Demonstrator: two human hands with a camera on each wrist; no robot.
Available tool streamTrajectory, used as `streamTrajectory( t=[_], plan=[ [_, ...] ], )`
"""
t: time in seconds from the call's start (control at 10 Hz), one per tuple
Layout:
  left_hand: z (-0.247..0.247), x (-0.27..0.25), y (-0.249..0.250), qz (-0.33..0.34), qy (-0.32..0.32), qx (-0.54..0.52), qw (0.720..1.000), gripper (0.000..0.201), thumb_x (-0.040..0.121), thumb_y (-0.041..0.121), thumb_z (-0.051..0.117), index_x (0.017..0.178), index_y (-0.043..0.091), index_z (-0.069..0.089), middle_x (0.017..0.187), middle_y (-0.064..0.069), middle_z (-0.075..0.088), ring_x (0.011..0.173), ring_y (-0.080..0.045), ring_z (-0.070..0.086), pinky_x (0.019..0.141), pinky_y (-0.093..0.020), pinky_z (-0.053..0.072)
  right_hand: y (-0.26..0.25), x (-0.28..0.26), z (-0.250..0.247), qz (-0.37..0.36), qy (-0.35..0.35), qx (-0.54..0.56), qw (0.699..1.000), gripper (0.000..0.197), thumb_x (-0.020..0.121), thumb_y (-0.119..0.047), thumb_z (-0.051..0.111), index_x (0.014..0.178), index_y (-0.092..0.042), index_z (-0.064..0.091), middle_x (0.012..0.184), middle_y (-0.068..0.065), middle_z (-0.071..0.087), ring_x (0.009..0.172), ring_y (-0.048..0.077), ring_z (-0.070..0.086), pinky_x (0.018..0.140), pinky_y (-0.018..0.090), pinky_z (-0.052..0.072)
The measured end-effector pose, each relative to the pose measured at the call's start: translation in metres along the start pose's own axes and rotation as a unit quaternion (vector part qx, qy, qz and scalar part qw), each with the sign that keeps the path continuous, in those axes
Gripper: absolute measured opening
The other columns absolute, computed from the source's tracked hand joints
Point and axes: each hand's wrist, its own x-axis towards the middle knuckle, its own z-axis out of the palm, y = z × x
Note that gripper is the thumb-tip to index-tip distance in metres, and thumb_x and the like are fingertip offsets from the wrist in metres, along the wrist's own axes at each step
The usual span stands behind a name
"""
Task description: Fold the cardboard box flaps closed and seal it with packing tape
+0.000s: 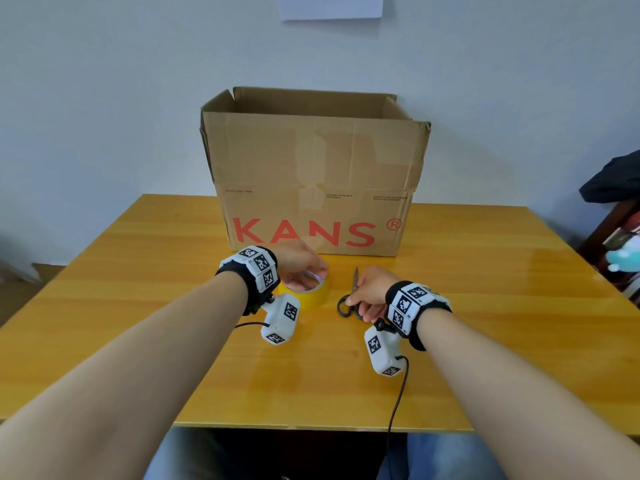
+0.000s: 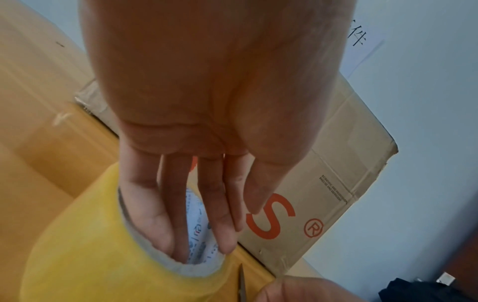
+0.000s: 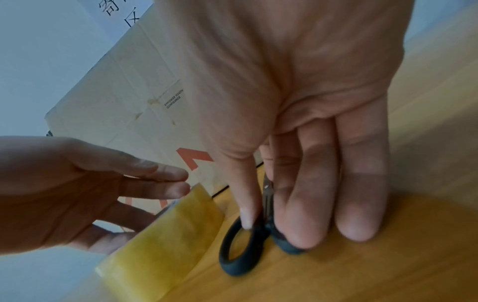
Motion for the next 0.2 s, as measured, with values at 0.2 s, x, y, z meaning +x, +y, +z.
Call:
streamTrajectory(
  t=[0.2],
  plan=[
    [0.0012,-0.0003,-0.0078,0.031,0.011,-0.034,0.999,0.019,0.100,0.011,0.052,0.110,0.007,0.068,0.104,-0.011,0.074,0.084,-0.025,0.068,0.081,-0.040,0.059,0.0043,-0.0026,0.0001,-0.016,0.019,0.015,1.000,0.037,0.094,-0.027,0.068,0.120,-0.003,0.055,0.083,0.012,0.075,0.056,0.028,0.065,0.051,0.031,0.053]
  ],
)
